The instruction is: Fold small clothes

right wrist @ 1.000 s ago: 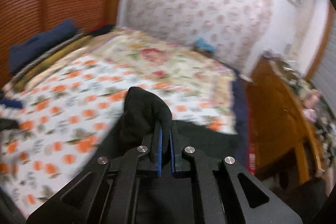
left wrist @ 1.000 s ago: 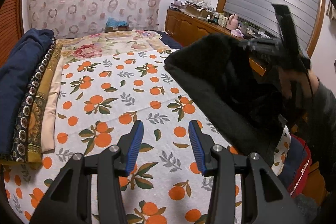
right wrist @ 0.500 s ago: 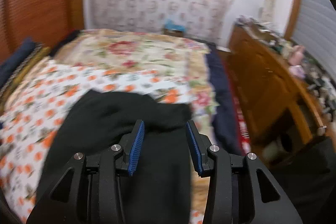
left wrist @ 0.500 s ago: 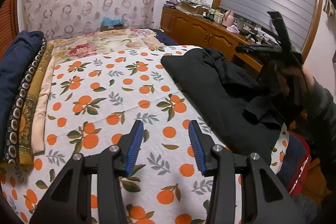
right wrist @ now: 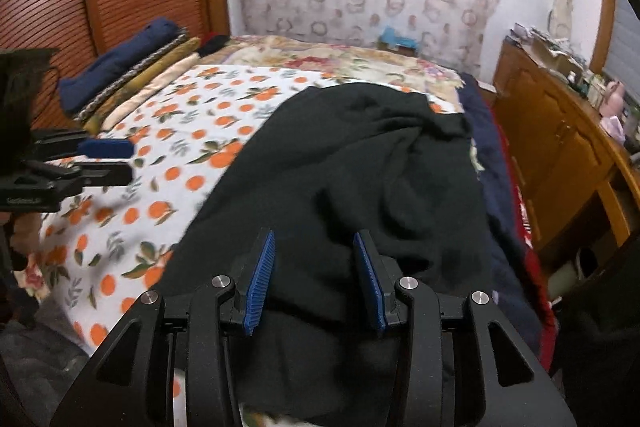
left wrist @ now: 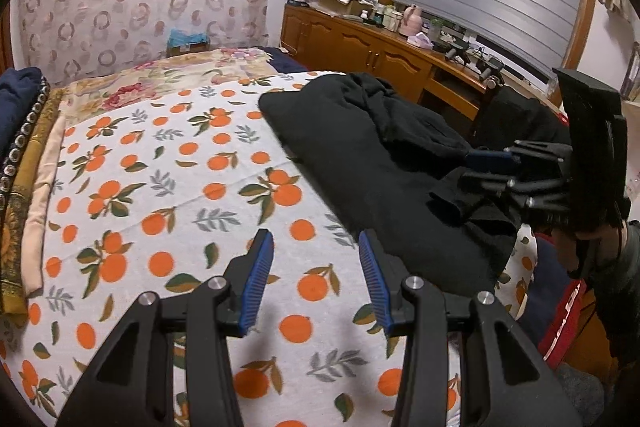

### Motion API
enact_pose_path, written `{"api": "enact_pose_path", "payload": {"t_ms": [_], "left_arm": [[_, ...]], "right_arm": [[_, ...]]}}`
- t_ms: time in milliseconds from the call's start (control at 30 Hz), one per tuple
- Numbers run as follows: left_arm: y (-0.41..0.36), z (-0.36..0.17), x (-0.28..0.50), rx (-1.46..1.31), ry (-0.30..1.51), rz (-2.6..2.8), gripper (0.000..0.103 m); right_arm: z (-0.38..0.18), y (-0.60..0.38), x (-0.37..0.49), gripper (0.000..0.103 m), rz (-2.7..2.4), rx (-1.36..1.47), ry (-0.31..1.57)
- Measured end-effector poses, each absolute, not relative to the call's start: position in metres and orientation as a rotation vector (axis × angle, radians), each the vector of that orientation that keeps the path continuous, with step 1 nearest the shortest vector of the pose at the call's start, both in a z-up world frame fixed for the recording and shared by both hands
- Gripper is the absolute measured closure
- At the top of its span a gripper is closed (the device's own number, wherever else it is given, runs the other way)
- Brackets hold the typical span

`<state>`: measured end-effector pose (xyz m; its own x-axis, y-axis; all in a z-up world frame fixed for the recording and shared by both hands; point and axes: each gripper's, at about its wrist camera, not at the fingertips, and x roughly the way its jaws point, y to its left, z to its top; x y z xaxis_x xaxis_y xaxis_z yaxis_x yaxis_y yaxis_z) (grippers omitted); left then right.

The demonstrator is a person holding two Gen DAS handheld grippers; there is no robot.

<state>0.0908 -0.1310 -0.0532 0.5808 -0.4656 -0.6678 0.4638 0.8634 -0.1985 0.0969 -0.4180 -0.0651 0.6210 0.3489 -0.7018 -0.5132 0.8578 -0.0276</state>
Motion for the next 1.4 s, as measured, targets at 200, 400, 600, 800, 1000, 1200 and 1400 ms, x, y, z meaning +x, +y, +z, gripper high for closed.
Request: {"api": "enact_pose_path", "payload": {"t_ms": [200, 400, 600, 800, 1000, 1200, 1400], "left_arm": [[-0.141, -0.059, 0.086, 0.015, 0.797, -0.56, 0.06], [-0.151, -0.065, 0.084, 0.023, 0.813, -0.581, 0.06], [-0.16, -0.067, 0.08, 0.042, 0.822, -0.599, 0.06], [-0.168, -0.066, 0.079, 0.046, 0.822, -0.615, 0.06], [-0.177, -0.065, 0.079, 0.054, 0.821, -0.63, 0.06], [-0.182, -0.062, 0.082, 0.066, 0.818, -0.625, 0.06], [-0.184, -0.052, 0.104, 0.072, 0.804, -0.61, 0.06]], "right_arm": [[-0.074, -0.403, 0.092, 0.061, 0.477, -0.291, 0.718], [-0.092, -0.399, 0.099, 0.062, 0.467, -0.334, 0.778], [-0.082, -0.434, 0.089, 0.093, 0.495, -0.262, 0.784], [-0.049, -0.503, 0.055, 0.094, 0.376, -0.199, 0.746], [-0.054, -0.541, 0.032, 0.095, 0.27, -0.217, 0.787], [-0.051, -0.539, 0.046, 0.072, 0.277, -0.208, 0.777], [-0.019, -0.523, 0.092, 0.061, 0.34, -0.169, 0.668]]}}
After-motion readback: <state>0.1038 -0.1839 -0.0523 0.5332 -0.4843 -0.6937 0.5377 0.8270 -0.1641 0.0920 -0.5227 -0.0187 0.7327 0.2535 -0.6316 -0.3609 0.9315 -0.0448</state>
